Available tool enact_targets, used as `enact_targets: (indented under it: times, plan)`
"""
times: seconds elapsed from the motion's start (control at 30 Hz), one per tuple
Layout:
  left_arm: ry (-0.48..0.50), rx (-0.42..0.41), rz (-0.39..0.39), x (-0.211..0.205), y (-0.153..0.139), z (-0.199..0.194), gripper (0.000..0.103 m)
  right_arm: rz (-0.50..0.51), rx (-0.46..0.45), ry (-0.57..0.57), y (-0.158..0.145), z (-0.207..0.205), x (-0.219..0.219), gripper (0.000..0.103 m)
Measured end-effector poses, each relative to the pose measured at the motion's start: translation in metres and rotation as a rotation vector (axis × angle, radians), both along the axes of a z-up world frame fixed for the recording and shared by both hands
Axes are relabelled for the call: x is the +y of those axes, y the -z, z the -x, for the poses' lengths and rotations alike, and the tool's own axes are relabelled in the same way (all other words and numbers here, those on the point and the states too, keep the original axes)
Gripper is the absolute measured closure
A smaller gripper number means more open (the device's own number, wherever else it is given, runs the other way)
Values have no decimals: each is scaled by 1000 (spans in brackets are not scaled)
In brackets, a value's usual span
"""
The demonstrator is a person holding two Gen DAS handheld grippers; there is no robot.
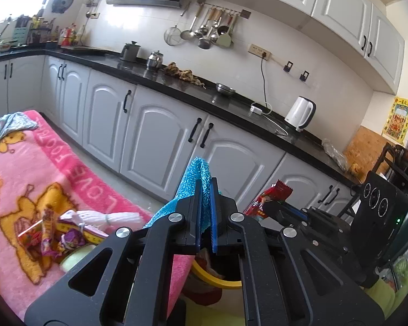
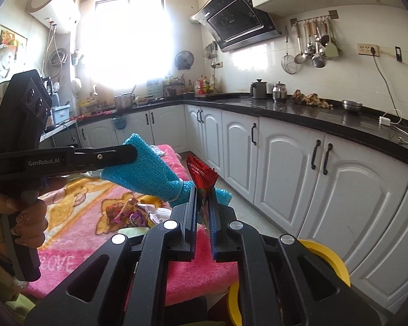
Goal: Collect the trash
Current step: 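Carry the blue towel and red wrapper over the yellow-rimmed bin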
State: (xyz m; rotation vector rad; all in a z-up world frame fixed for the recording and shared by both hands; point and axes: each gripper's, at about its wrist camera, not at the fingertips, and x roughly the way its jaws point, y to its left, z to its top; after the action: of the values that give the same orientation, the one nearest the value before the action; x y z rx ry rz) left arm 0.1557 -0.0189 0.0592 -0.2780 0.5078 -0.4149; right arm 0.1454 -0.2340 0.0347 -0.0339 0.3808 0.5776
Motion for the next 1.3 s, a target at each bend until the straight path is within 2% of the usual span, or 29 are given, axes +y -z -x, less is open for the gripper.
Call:
enact_targets:
  times: [0.6, 0.93, 1.3]
  plan:
    - [90, 16, -61, -62, 15, -11, 101, -65, 35, 123, 3, 4, -60, 95]
    - [121, 52, -97, -92, 37, -21, 101, -118, 76, 188, 12, 1, -92, 95]
    - [149, 91, -128, -117, 62, -35, 101, -148, 140, 255, 35, -16, -117, 95]
